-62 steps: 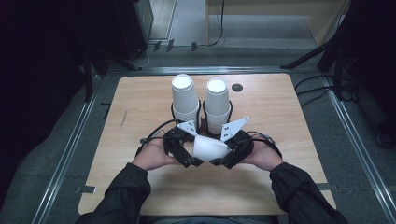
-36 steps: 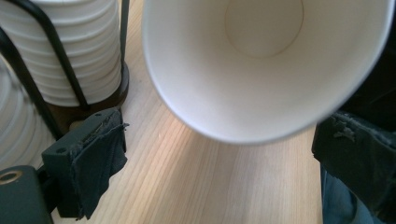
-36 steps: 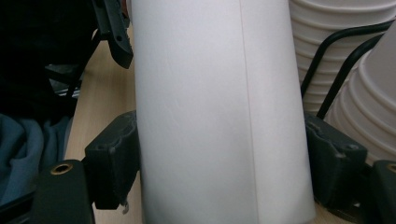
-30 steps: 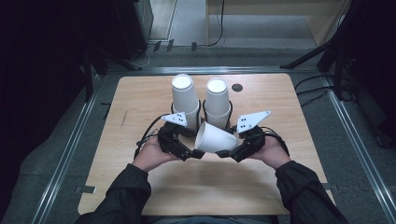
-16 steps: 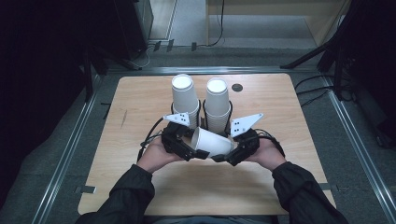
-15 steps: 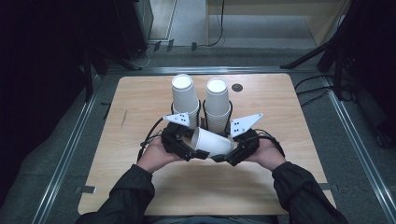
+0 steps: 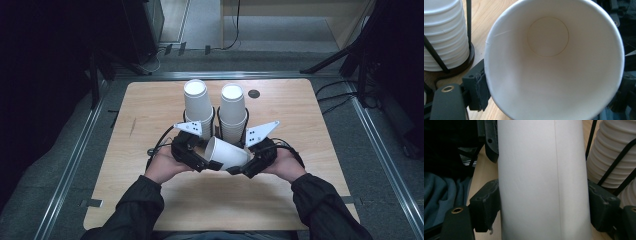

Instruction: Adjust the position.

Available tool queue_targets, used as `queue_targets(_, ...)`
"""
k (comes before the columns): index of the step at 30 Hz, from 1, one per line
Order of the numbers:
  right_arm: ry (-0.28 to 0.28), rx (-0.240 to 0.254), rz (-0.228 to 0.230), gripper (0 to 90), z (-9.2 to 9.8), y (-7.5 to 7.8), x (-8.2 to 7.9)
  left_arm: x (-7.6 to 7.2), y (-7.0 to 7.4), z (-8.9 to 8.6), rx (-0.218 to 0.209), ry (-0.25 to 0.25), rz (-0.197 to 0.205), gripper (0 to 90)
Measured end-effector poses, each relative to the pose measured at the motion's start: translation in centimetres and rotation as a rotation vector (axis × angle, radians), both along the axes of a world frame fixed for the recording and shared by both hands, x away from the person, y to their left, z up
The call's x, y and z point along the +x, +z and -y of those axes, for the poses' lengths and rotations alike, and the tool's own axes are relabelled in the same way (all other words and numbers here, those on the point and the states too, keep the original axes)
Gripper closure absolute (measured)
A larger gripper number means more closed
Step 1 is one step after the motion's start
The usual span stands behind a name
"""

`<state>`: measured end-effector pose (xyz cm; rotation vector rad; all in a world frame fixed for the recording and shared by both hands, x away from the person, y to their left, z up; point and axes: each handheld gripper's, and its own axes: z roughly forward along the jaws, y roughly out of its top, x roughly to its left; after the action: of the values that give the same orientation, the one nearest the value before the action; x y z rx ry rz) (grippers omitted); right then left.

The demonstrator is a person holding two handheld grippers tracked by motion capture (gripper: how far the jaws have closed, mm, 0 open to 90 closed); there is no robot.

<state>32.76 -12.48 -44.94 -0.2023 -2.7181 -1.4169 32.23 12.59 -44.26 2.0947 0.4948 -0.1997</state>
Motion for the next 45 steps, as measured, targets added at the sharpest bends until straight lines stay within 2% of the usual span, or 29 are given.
queue_targets(3, -0.004, 0.009, -0.027, 20.4, 0.1, 0.0, 0.1, 0.0, 0.1, -0.2, 0.001, 0.005, -0.004, 13.9)
queue_targets(7, -0.013, -0.032, -0.031, 16.1, 0.2, -0.1, 0.1, 0.1, 0.3, -0.8, 0.0, 0.02, -0.009, 13.8)
queue_targets(14, -0.041, -0.05, -0.053, 15.7, 0.4, -0.2, 0.3, 0.3, 0.9, -2.0, 0.011, 0.03, 0.012, 13.8)
queue_targets(15, -0.046, -0.051, -0.052, 15.4, 0.5, -0.3, 0.4, 0.3, 1.1, -2.2, 0.017, 0.037, 0.028, 13.8)
queue_targets(16, -0.059, -0.061, -0.056, 15.2, 0.7, -0.3, 0.4, 0.2, 1.4, -2.6, 0.042, 0.04, 0.042, 13.8)
queue_targets(17, -0.064, -0.06, -0.051, 15.2, 0.8, -0.4, 0.5, 0.2, 1.4, -2.6, 0.042, 0.04, 0.042, 13.8)
queue_targets(18, -0.071, -0.064, -0.055, 15.2, 0.8, -0.4, 0.5, 0.2, 1.7, -2.8, 0.068, 0.047, 0.058, 13.8)
queue_targets(21, -0.079, -0.067, -0.052, 15.2, 0.9, -0.4, 0.6, 0.1, 1.8, -2.9, 0.092, 0.043, 0.069, 13.8)
queue_targets(23, -0.082, -0.073, -0.047, 15.2, 1.0, -0.4, 0.6, 0.1, 1.7, -2.8, 0.13, 0.042, 0.076, 13.8)
queue_targets(24, -0.082, -0.079, -0.041, 15.2, 1.0, -0.5, 0.6, 0.0, 1.5, -2.7, 0.166, 0.038, 0.082, 13.8)
queue_targets(25, -0.082, -0.079, -0.041, 15.2, 1.0, -0.5, 0.6, 0.0, 1.5, -2.7, 0.166, 0.038, 0.082, 13.8)
queue_targets(26, -0.085, -0.085, -0.037, 15.4, 1.0, -0.5, 0.6, 0.1, 1.3, -2.5, 0.194, 0.03, 0.084, 13.7)
queue_targets(28, -0.085, -0.09, -0.034, 16.3, 1.0, -0.5, 0.6, 0.1, 1.2, -2.5, 0.204, 0.032, 0.074, 13.7)
queue_targets(29, -0.077, -0.097, -0.036, 19.6, 0.9, -0.7, 0.6, 0.4, 0.9, -2.3, 0.231, 0.032, 0.042, 13.7)
queue_targets(30, -0.077, -0.104, -0.036, 19.6, 0.8, -0.8, 0.6, 0.4, 0.7, -2.2, 0.245, 0.045, 0.032, 13.7)
queue_targets(31, -0.077, -0.104, -0.036, 19.6, 0.8, -0.8, 0.6, 0.4, 0.7, -2.2, 0.245, 0.045, 0.032, 13.7)
queue_targets(34, -0.077, -0.132, -0.036, 18.9, 0.5, -1.2, 0.6, 0.5, 0.2, -1.8, 0.3, 0.036, 0.035, 13.7)
queue_targets(37, -0.073, -0.146, -0.04, 19.0, 0.4, -1.5, 0.6, 0.5, 0.0, -1.5, 0.325, 0.034, 0.036, 13.6)
queue_targets(38, -0.067, -0.169, -0.042, 19.0, 0.1, -1.8, 0.5, 0.5, -0.3, -1.2, 0.357, 0.044, 0.032, 13.6)
queue_targets(39, -0.067, -0.176, -0.026, 18.9, 0.0, -1.9, 0.5, 0.5, -0.3, -1.2, 0.357, 0.044, 0.032, 13.6)
queue_targets(41, -0.072, -0.189, -0.016, 18.9, -0.3, -2.2, 0.5, 0.4, -0.6, -0.5, 0.41, 0.032, 0.036, 13.5)
queue_targets(45, -0.057, -0.19, -0.008, 18.8, -0.9, -2.5, 0.3, 0.1, -0.8, 0.3, 0.42, 0.011, 0.046, 13.4)
